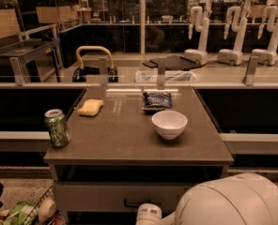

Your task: Open middle drawer

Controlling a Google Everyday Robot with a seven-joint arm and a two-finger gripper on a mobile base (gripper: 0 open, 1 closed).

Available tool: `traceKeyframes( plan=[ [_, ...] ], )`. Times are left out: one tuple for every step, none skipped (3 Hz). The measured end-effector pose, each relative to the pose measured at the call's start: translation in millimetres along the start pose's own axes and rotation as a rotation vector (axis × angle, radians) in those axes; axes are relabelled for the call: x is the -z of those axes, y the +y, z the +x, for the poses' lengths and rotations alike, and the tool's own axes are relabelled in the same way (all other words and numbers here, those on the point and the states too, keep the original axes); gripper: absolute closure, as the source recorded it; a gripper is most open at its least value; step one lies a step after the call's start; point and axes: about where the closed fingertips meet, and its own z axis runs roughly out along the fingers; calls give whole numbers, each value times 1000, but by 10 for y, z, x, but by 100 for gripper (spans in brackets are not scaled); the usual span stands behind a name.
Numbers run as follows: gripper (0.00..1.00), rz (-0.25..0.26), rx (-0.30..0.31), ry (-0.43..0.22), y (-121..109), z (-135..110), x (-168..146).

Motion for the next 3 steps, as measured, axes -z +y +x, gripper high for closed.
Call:
traceKeyframes(
  plan=[
    [43, 0, 0, 0, 0, 0, 1],
    [20, 0, 0, 0, 0, 0, 1],
    [0, 0, 0, 0, 0, 0, 1]
  ],
)
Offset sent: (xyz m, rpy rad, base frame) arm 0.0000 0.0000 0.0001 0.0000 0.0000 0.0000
